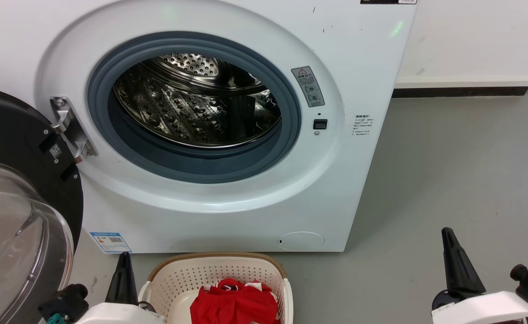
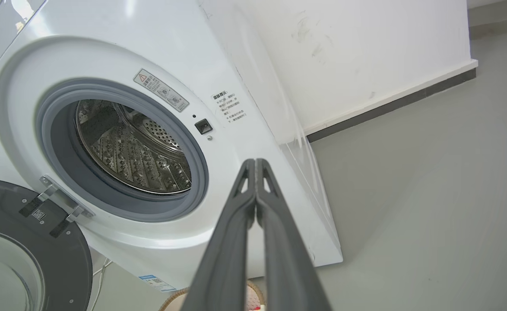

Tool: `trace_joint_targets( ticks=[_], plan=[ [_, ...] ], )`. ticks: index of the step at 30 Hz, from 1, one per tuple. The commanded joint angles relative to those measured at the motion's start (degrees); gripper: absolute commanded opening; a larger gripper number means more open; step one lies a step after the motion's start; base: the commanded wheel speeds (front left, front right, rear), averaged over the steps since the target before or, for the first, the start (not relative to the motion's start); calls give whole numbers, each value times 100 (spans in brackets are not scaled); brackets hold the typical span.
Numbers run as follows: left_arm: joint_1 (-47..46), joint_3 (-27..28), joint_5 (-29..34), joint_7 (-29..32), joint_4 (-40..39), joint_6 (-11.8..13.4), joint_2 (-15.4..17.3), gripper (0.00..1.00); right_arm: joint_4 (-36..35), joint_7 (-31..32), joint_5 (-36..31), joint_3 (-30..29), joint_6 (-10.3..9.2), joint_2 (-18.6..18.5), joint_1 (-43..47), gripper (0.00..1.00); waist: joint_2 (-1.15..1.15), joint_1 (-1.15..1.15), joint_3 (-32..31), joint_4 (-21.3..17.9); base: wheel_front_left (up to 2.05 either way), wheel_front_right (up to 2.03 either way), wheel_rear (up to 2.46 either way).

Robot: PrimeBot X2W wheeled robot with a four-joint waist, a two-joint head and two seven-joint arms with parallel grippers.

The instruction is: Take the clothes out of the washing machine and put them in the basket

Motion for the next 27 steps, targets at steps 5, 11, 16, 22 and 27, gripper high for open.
trace_joint_targets(
  ticks=[5,11,16,22,27],
  plan=[
    [-222,58,-624,149,1,-103,6,0,17,122,657,-28,-1,-68,-260,0,0,0,2,7,0,0,0],
    [-306,92,-1159,275,56,-170,6,0,95,233,1203,-51,-1,-86,-336,0,0,0,5,14,0,0,0],
    [-361,118,-1583,377,100,-226,6,0,155,322,1627,-72,-1,-96,-399,0,0,0,7,19,0,0,0],
    [-437,146,-2058,491,151,-291,6,0,227,430,2101,-100,-1,-106,-463,0,0,0,10,26,0,0,0],
    [-495,172,-2435,582,189,-339,5,0,283,512,2477,-124,-1,-112,-528,0,0,0,12,32,0,0,0]
  ],
)
